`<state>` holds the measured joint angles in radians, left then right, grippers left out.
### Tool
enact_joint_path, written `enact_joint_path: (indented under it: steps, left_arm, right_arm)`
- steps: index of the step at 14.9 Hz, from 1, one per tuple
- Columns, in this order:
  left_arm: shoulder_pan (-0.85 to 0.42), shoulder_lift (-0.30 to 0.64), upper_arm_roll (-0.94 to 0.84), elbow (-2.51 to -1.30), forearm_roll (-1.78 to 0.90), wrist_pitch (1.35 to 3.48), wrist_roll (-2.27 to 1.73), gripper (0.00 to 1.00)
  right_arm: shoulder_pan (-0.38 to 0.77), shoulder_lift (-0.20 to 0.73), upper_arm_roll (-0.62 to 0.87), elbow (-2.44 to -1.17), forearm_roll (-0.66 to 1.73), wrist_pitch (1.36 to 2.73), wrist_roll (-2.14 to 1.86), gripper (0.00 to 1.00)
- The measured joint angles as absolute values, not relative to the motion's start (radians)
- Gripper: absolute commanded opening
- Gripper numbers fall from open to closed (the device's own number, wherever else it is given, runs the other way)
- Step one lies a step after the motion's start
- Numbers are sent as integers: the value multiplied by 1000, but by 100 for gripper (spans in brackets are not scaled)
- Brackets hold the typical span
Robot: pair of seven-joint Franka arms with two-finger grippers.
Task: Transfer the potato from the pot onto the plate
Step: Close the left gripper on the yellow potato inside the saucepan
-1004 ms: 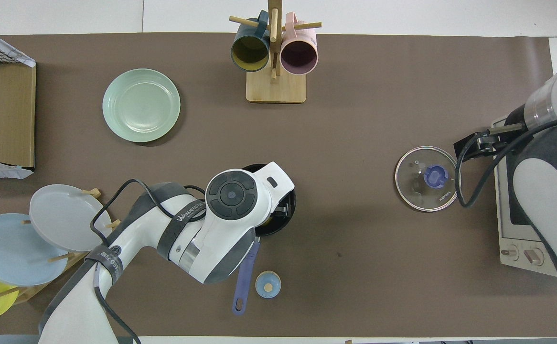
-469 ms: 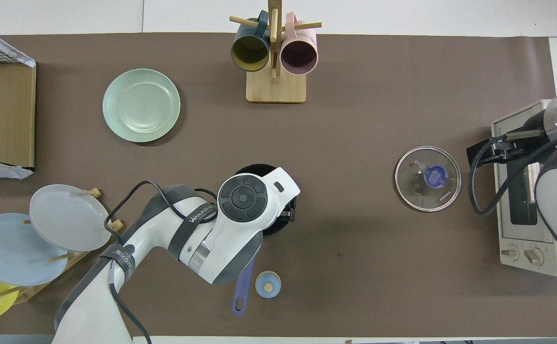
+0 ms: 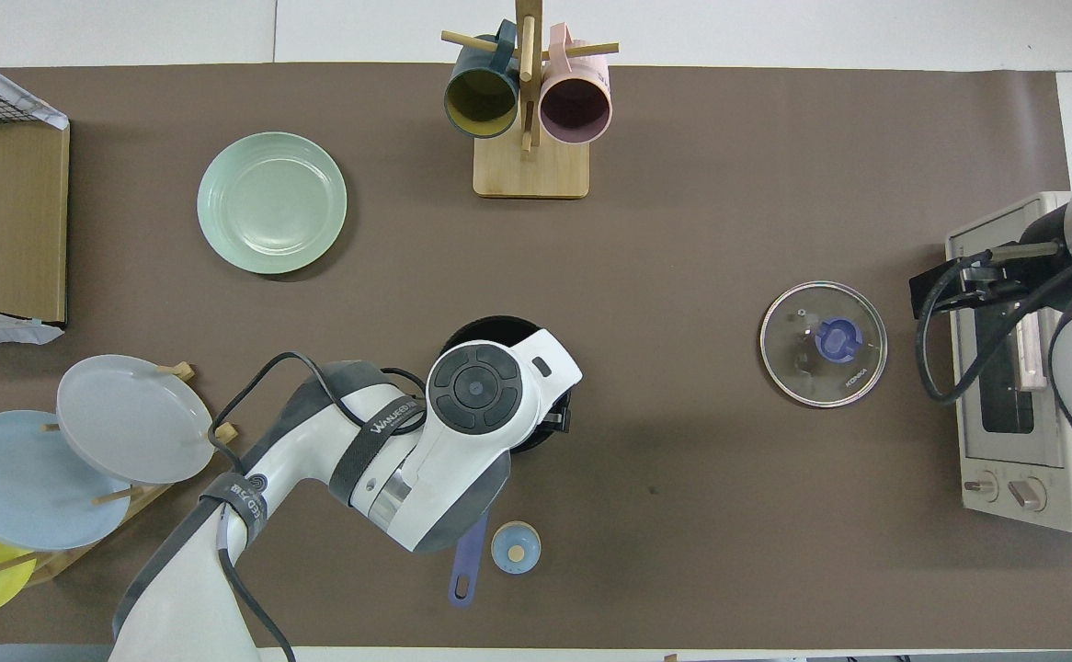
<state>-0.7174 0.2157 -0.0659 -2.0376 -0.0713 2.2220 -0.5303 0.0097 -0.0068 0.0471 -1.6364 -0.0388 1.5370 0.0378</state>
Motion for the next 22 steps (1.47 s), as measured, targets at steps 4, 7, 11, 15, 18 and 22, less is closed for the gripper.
enact_joint_path:
  steps: [4,7,11,15,18,22]
  left_arm:
    - [-717,220,-59,-2039,-71,2222,-530,100]
    - [-717,224,-58,-2039,-67,2222,-530,91]
    - [-717,225,-58,-2039,-66,2222,-530,70]
    - [-717,224,-58,-2039,-65,2221,-530,21]
    - [-717,224,-58,-2039,-65,2221,-530,5]
    - [-717,224,-58,-2038,-65,2221,-530,0]
  right_arm:
    - [7,-7,46,-1635,-39,1537,38,100]
    - [7,-7,46,-1634,-38,1537,38,100]
    - [7,-8,46,-1633,-38,1537,38,100]
    - [8,-9,48,-1633,-38,1531,38,100]
    - [8,-9,48,-1633,-38,1531,38,100]
    - [7,-9,46,-1633,-38,1531,38,100]
